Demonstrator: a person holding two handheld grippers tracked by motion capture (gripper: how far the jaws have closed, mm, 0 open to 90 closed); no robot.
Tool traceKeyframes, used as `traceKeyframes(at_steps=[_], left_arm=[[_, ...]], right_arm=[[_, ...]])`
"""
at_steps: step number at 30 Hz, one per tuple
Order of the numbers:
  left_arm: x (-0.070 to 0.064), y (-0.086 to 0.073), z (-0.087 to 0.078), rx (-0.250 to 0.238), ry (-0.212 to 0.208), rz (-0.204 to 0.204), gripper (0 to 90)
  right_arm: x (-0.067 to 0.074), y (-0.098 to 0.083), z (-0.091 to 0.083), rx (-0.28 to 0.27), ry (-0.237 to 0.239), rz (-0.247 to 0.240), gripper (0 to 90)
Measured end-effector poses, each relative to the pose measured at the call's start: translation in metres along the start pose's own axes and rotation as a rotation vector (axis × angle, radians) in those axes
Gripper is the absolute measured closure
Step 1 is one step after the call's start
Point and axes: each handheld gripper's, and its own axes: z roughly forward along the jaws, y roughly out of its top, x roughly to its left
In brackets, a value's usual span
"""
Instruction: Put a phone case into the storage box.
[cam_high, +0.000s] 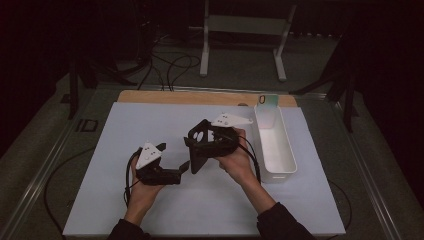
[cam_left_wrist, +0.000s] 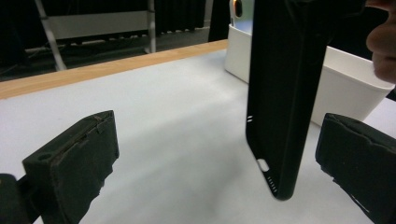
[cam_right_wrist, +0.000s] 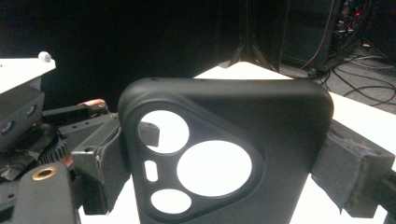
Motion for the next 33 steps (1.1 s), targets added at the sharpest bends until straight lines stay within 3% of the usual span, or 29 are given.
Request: traceKeyframes(at_steps=[11, 24, 33], left_arm=[[0.015, -0.011, -0.015, -0.007, 0.059, 0.008, 0.0], [0.038, -0.039, -0.045, -0.009, 0.136, -0.01, 0.0], [0.045, -0.052, -0.06, 0.003, 0.195, 0.015, 0.0]], right_arm=[[-0.002, -0.001, -0.003, -0.003, -0.005, 0.001, 14.3], [-0.002, -0.001, -0.005, -0.005, -0.012, 0.0, 14.4], [-0.002, 0.0, -0.006, -0.008, -0.018, 0.001, 14.4]])
